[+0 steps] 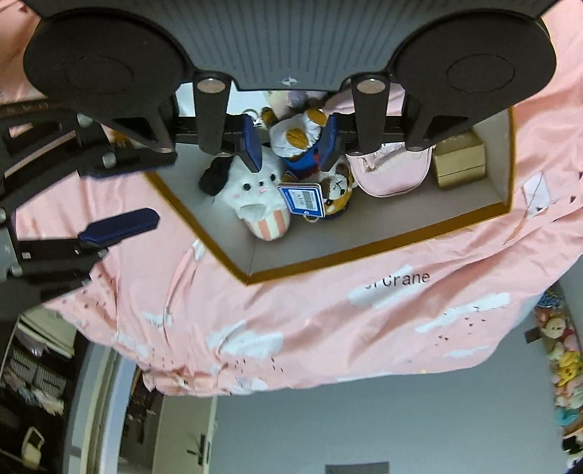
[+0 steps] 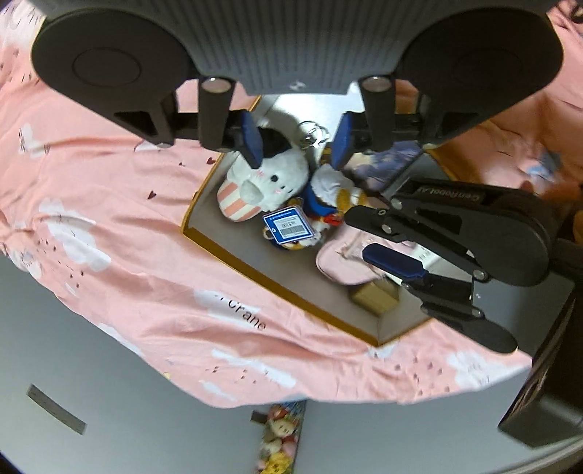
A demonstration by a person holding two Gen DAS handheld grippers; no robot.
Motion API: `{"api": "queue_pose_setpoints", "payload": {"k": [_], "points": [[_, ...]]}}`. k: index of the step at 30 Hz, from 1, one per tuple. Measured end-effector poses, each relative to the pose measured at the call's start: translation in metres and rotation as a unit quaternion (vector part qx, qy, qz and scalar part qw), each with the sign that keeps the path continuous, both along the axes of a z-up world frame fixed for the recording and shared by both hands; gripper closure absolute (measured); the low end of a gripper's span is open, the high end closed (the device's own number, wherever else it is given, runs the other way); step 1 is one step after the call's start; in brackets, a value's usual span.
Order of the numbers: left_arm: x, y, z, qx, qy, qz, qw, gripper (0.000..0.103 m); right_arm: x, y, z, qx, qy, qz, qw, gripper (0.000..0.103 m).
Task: Organize objects
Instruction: 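Open both grippers to release the plushes inside the box, then withdraw both grippers from the box and move toward the orange ball and tape measure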
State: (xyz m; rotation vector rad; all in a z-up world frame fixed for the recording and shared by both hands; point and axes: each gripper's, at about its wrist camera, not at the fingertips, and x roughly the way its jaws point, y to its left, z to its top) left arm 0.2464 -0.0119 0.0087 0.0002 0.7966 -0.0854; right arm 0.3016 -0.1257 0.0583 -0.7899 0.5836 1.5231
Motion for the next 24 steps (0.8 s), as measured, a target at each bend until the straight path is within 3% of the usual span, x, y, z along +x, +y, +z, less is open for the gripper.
{"api": "queue_pose_setpoints", "payload": {"k": [2,5,8,12,18,20,24], "points": [[-0.012,-0.004,0.009,-0.004,-0.013,0.005,0.9999,0.057,-0.002,-0.014,0.005,0.015,0.008,-0.005,1.000,0.045],[-0.026,-0.011,0.018,-0.010,-0.024,0.008,0.9996,0.054,-0.007,-0.037,0.012,0.036,0.027,-0.016,0.999,0.043],[-0.044,-0.019,0.024,-0.014,-0.047,0.017,0.9987,0.050,-0.010,-0.057,0.013,0.058,0.051,-0.028,0.997,0.032],[-0.068,-0.027,0.022,-0.023,-0.071,0.031,0.9968,0.041,-0.020,-0.090,0.008,0.091,0.066,-0.049,0.992,0.032],[-0.101,-0.041,0.002,-0.014,-0.090,0.057,0.9942,0.039,-0.031,-0.131,-0.011,0.133,0.082,-0.097,0.983,0.032],[-0.107,-0.045,-0.007,-0.015,-0.077,0.058,0.9952,0.038,-0.037,-0.139,-0.017,0.131,0.083,-0.110,0.982,0.032],[-0.116,-0.047,-0.025,-0.053,-0.054,0.037,0.9964,0.034,-0.044,-0.149,-0.033,0.124,0.075,-0.131,0.981,0.032]]}}
